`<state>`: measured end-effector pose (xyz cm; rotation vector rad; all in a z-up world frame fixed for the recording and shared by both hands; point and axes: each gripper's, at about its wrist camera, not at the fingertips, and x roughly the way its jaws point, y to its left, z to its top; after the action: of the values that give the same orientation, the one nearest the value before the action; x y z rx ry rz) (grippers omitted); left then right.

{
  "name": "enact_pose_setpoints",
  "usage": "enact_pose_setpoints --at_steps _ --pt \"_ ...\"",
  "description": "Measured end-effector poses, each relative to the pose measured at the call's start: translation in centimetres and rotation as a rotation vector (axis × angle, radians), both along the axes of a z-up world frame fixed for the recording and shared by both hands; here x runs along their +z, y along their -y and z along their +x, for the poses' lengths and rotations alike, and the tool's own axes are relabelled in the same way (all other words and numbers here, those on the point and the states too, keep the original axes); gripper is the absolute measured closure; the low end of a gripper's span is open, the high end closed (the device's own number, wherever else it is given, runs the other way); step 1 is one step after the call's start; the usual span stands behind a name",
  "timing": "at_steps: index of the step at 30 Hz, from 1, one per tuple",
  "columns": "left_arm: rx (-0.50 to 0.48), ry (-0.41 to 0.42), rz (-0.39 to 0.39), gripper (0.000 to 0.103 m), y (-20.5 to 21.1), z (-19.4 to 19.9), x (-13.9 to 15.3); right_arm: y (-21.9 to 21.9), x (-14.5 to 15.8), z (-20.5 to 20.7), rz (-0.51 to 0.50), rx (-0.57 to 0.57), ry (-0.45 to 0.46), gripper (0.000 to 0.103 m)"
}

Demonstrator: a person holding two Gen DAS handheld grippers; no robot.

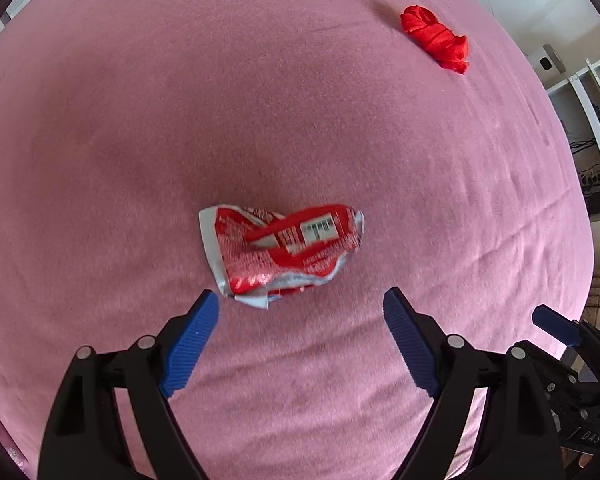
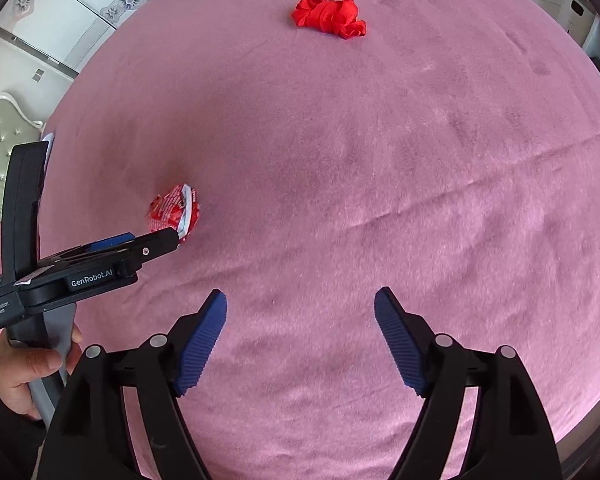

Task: Collect trash
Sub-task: 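Grasp the red-white wrapper with the left tool while the right tool grasps the red cloth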

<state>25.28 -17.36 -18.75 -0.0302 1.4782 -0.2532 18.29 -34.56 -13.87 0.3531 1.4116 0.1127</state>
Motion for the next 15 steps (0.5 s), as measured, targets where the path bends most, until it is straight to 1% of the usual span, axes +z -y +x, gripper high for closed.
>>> enact_pose_setpoints --at_steps 3,4,5,6,7,8,9,10,12,15 --pt "0.002 -0.022 0.004 0.020 0.2 1.5 -1.4 0.2 -1.2 1.9 0.017 0.003 -0.013 0.029" --pt "0.003 -0.036 0.001 0.021 0.2 2.0 -2.0 0.2 -1.6 2.6 0.016 0.007 -0.015 0.029" --pt "0.004 -0.049 -0.002 0.026 0.3 2.4 -2.5 0.2 -1.9 3.1 0.014 0.010 -0.016 0.029" --pt "0.006 -0.051 -0.002 0.025 0.3 2.7 -2.8 0.2 -2.2 3.7 0.013 0.014 -0.016 0.029" --pt "0.009 -0.047 -0.002 0.029 0.2 2.9 -2.9 0.1 -2.4 4.3 0.013 0.014 -0.016 0.029" --pt "0.012 -0.040 -0.008 0.035 0.2 3.1 -2.8 0.2 -2.6 4.9 0.016 0.012 -0.016 0.029" --pt "0.015 -0.041 -0.029 0.038 0.1 3.3 -2.7 0.3 -2.7 5.6 0.020 0.008 -0.014 0.029" --pt "0.021 -0.046 -0.054 0.051 0.0 3.5 -2.6 0.3 -2.8 6.2 0.021 0.003 -0.009 0.029" --pt "0.033 -0.041 -0.104 0.054 -0.2 4.2 -2.0 0.7 -2.8 7.5 0.017 -0.009 0.006 0.029" --pt "0.039 -0.006 -0.141 0.056 -0.1 5.5 -0.9 1.5 -2.6 9.7 0.018 -0.037 0.032 0.029"
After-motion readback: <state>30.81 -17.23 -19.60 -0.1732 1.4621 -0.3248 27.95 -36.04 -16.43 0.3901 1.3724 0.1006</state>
